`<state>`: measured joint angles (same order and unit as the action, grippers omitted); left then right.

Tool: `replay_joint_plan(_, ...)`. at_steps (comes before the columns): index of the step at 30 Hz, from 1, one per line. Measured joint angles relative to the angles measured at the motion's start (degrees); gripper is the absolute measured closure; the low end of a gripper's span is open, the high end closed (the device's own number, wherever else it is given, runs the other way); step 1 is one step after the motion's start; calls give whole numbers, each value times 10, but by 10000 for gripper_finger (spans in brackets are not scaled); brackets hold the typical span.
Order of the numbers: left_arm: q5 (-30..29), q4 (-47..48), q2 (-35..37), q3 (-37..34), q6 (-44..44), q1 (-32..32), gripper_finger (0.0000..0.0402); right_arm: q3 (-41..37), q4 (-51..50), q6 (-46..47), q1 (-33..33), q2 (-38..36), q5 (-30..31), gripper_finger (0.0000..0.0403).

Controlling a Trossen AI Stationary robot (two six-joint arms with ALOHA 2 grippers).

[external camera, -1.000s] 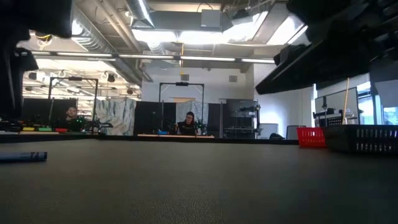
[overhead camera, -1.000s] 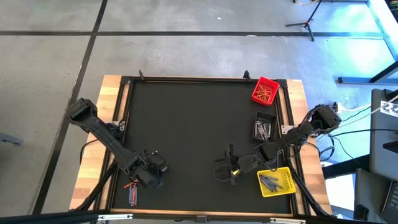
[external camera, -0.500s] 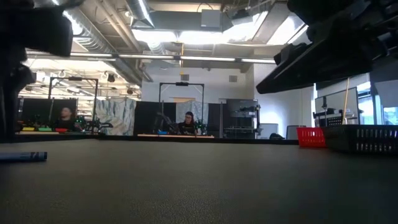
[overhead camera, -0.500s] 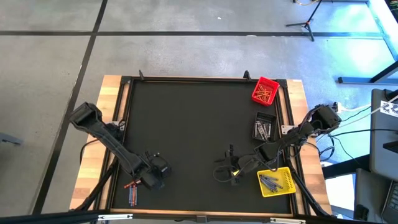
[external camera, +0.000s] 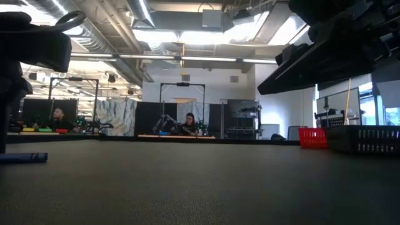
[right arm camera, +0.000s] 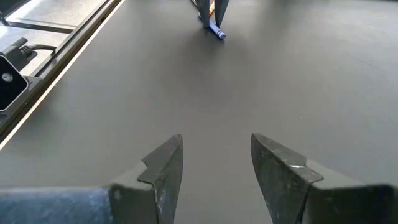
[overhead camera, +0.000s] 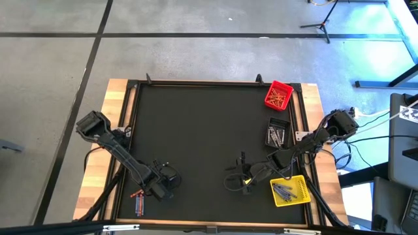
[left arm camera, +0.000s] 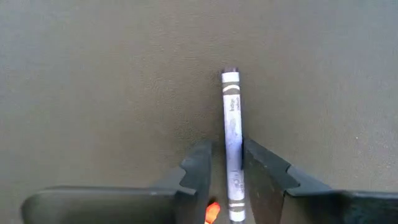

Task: Sort crayons
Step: Put the blue crayon into the yellow bin

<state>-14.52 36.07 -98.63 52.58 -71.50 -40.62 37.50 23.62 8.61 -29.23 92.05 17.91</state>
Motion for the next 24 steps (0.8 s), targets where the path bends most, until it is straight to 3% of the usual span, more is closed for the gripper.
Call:
replay_joint_plan(14,-14,7,8,6,47,0,396,0,15,0,0,0,0,215)
replay_joint_plan(20,-93,-10,39,31,110,-6,395,0,21,1,0,0,0,215)
replay_joint_plan(24,-178,-96,45,34,192,-12,396,0,41,2,0,0,0,215)
